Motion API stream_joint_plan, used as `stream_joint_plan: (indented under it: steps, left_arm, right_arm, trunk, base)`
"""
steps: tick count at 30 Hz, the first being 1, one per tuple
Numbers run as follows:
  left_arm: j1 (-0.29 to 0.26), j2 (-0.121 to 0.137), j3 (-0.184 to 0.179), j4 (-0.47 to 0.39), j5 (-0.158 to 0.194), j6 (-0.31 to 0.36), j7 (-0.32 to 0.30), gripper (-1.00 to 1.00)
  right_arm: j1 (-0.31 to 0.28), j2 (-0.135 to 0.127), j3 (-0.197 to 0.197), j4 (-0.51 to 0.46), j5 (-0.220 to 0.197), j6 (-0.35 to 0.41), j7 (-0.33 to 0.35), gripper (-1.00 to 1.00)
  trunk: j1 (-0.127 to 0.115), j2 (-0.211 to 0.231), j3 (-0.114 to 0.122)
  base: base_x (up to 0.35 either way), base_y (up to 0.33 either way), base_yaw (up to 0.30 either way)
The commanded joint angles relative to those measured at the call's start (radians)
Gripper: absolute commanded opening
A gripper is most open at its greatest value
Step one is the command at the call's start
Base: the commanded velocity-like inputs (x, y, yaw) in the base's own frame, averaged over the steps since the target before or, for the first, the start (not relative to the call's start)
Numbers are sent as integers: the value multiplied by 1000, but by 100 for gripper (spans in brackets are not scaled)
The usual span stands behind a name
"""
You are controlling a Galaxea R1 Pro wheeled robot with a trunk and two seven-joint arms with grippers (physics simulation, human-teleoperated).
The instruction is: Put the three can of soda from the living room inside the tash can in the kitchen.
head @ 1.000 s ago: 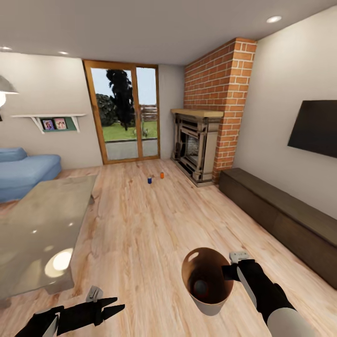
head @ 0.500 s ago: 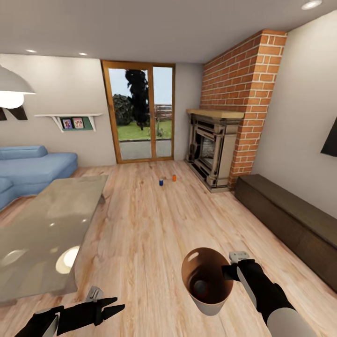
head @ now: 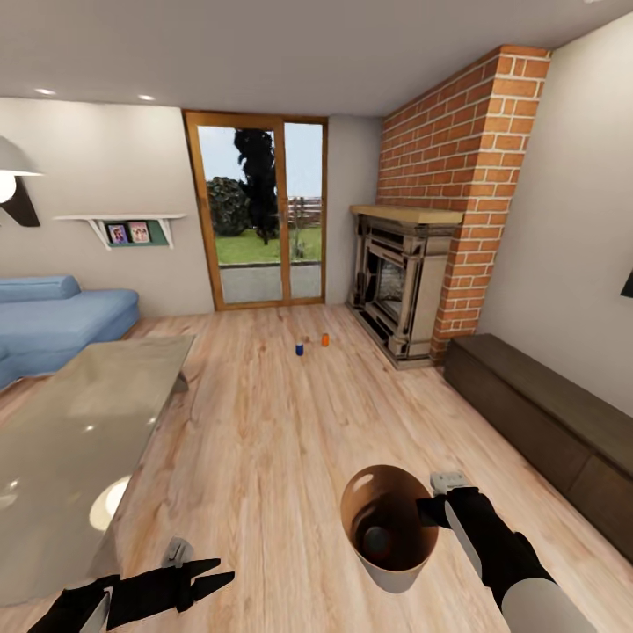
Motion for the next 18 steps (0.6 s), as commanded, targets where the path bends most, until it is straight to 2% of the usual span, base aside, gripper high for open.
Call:
stream_joint_plan:
  steps: [1,9,18]
  left_arm:
    - [0,0,0,0,0,0,0,100]
    - [0,0,1,0,0,0,0,100]
    - [0,0,1,1,0,1,0,100]
  right_arm:
    - [-1,0,0,-1,-10,0,4,-100]
    - [-1,0,-1,-1,-10,0,4,-100]
    - [-1,0,-1,-1,-10,0,4,-100]
  trunk:
    - [0,0,0]
    - [0,0,0]
    - [0,0,0]
  base:
    - [343,-92,0]
    - [345,-49,0]
    - [348,23,0]
